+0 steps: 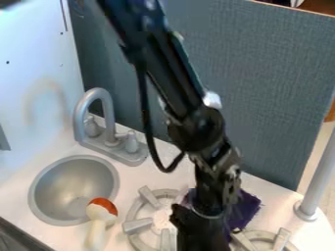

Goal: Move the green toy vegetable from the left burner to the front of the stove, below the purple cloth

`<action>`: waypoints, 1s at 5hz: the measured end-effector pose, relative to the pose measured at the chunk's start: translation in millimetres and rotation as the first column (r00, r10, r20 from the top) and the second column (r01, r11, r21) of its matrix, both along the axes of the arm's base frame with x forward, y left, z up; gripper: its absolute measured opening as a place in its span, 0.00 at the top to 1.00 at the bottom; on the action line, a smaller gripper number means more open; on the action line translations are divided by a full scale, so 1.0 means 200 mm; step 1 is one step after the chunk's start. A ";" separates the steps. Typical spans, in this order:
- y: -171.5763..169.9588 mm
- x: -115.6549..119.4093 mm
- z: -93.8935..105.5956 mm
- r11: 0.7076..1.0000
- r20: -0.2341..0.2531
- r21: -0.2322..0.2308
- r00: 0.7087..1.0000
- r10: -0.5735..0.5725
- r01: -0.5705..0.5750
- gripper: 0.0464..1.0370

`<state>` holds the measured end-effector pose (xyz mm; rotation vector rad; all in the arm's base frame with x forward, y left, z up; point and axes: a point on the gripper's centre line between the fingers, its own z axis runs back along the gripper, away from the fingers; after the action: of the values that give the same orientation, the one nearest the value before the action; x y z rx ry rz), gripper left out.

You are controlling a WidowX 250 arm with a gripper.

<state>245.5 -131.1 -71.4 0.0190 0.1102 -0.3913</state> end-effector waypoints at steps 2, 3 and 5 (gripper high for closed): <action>0.00 0.04 -0.09 0.998 -0.014 0.045 0.999 0.035 -0.034 0.67; -0.01 0.06 -0.09 0.998 -0.017 0.045 0.999 0.032 -0.031 0.63; -0.04 0.09 0.28 0.992 0.150 -0.083 0.983 0.105 -0.094 0.06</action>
<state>264.4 -138.7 -14.9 -0.0311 -0.0561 -0.2924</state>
